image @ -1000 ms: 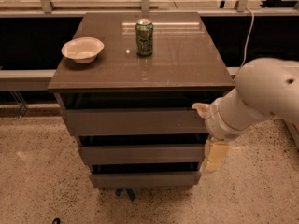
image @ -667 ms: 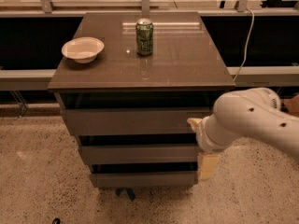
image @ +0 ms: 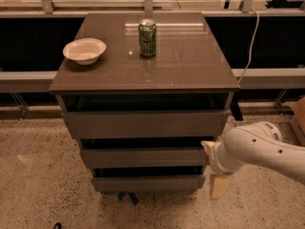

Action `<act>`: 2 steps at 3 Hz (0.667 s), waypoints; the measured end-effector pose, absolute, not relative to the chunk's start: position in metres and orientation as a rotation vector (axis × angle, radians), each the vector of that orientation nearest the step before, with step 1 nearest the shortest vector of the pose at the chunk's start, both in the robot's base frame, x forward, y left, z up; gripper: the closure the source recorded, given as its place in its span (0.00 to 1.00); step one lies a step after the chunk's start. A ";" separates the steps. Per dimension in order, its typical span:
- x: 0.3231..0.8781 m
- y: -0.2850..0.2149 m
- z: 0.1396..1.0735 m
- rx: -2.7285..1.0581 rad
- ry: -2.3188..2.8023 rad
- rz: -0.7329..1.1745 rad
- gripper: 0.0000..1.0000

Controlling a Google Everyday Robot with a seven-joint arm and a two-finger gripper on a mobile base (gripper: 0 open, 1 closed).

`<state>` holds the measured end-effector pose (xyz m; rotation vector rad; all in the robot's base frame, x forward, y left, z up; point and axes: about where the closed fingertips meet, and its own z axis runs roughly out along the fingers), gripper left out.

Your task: Open bottom drawer

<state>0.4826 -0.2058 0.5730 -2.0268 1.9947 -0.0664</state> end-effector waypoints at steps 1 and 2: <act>0.483 -0.205 0.573 -2.026 1.996 -0.067 0.00; 0.478 -0.193 0.538 -2.057 1.985 0.037 0.00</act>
Offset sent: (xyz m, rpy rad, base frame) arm -0.0183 0.0512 -0.1464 0.1643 0.2531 0.1286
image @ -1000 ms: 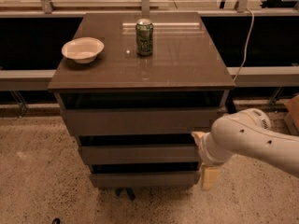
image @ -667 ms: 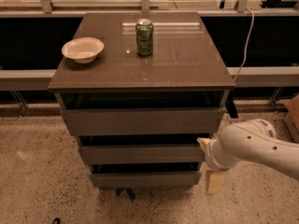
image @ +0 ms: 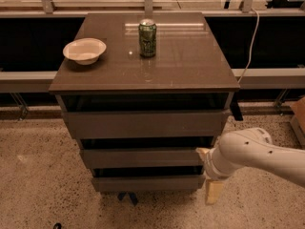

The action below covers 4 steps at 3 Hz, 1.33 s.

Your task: Open bottom drawer

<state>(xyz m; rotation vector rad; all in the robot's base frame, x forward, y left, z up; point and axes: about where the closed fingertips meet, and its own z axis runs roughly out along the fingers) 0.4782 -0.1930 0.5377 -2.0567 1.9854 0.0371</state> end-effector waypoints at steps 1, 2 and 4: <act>0.460 -0.169 0.460 -2.087 1.948 0.187 0.00; 0.445 -0.156 0.376 -2.072 1.938 0.267 0.00; 0.440 -0.154 0.343 -2.004 1.942 0.296 0.00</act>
Offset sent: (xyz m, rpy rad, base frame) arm -0.0452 0.0438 -0.2300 0.1205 0.1449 0.0660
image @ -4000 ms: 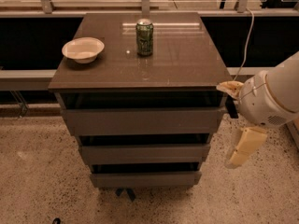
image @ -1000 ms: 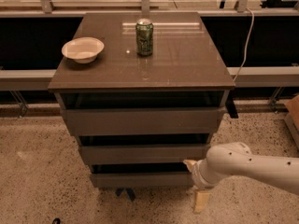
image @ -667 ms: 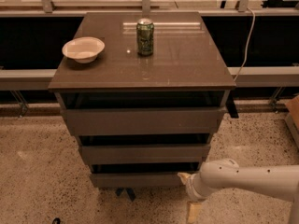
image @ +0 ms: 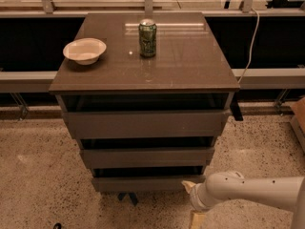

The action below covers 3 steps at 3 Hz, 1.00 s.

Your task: Open bottom drawer

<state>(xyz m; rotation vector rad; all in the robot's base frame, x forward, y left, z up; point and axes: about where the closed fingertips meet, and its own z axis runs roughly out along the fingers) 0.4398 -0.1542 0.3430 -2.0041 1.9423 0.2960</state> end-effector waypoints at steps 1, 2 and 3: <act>0.443 -0.147 0.332 -2.025 1.921 0.301 0.00; 0.458 -0.139 0.311 -1.961 1.862 0.283 0.00; 0.475 -0.131 0.294 -1.873 1.798 0.273 0.00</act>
Offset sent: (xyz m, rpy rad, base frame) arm 0.0407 0.0204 -0.0589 0.1488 -0.1705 -0.0233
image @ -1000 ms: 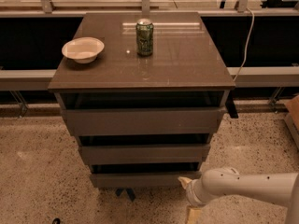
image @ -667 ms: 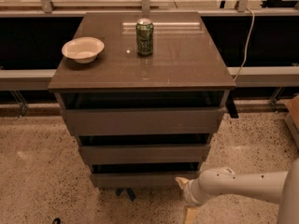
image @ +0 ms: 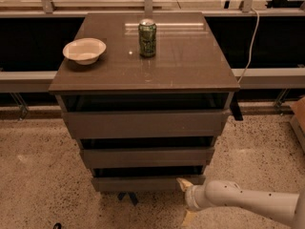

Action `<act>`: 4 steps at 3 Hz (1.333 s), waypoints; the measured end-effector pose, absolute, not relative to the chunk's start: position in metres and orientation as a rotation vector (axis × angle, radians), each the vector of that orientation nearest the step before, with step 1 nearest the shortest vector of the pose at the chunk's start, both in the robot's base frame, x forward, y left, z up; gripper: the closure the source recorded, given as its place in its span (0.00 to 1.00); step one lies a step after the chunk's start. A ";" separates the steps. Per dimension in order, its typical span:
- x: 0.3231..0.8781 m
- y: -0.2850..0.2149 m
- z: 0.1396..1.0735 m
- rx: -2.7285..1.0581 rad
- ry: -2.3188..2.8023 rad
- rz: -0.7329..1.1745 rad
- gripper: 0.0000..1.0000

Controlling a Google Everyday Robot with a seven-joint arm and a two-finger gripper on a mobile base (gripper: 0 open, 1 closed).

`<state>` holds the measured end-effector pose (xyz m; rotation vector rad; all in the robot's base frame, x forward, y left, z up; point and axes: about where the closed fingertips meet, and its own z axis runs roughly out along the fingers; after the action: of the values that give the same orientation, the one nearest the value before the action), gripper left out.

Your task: Open bottom drawer

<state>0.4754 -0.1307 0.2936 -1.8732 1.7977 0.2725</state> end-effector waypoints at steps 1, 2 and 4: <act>0.494 -0.121 0.278 -1.835 1.750 0.293 0.00; 0.514 -0.113 0.257 -1.829 1.734 0.328 0.00; 0.547 -0.077 0.217 -1.896 1.706 0.390 0.00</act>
Offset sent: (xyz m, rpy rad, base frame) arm 0.0671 0.0249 -0.0583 0.1064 -0.0117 0.0266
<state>0.5470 -0.0774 0.2173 -1.8960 1.7059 0.3896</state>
